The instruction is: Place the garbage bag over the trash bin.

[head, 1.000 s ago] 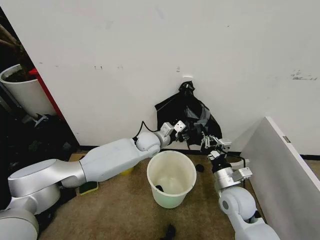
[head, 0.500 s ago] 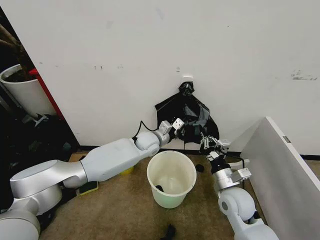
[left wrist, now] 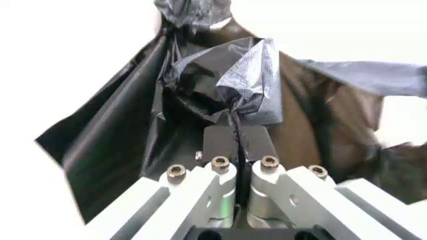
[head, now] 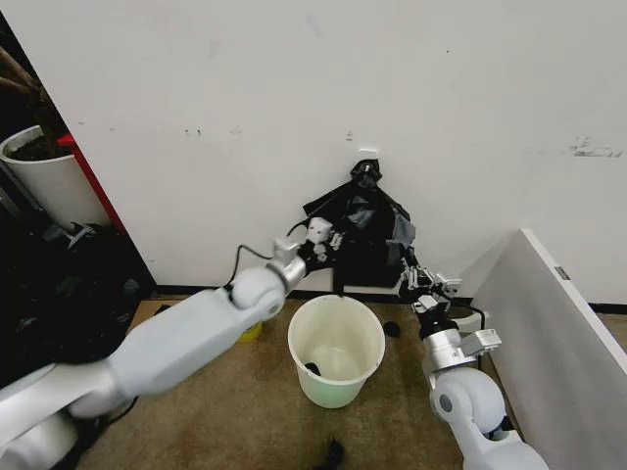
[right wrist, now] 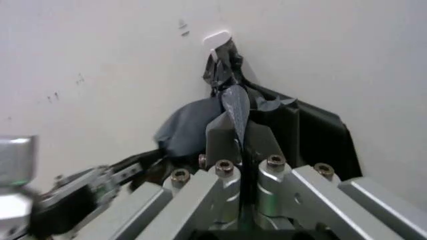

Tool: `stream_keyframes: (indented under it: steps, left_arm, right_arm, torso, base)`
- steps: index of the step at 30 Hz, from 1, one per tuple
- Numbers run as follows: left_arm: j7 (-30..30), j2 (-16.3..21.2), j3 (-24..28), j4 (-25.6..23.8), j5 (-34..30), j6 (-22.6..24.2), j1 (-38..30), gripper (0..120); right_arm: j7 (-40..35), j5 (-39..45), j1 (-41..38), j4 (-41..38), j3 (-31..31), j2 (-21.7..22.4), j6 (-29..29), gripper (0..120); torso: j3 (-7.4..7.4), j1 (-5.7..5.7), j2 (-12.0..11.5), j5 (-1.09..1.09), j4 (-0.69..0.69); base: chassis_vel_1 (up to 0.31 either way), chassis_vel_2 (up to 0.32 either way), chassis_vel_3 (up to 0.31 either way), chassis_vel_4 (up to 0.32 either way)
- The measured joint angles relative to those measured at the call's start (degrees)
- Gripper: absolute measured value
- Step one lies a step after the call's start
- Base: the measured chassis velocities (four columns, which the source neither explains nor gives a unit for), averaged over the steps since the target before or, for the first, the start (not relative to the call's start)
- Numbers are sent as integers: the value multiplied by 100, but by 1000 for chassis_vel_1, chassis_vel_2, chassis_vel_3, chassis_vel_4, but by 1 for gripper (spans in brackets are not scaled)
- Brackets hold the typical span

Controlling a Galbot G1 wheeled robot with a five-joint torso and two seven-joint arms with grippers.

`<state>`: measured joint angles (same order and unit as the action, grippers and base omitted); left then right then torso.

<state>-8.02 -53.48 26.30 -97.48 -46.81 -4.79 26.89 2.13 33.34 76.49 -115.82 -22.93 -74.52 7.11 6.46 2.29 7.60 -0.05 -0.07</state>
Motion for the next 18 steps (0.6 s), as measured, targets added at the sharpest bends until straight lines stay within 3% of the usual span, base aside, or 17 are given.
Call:
stream_keyframes:
  steps: [18]
  left_arm:
    - [-207,798,-2001,-1832,577,-185,2179,0]
  right_arm:
    - [-125,263,993,-1311,272,419,-260,0]
  torso:
    - [0,-1,0,2,-2]
  base:
    - [0,0,0,0]
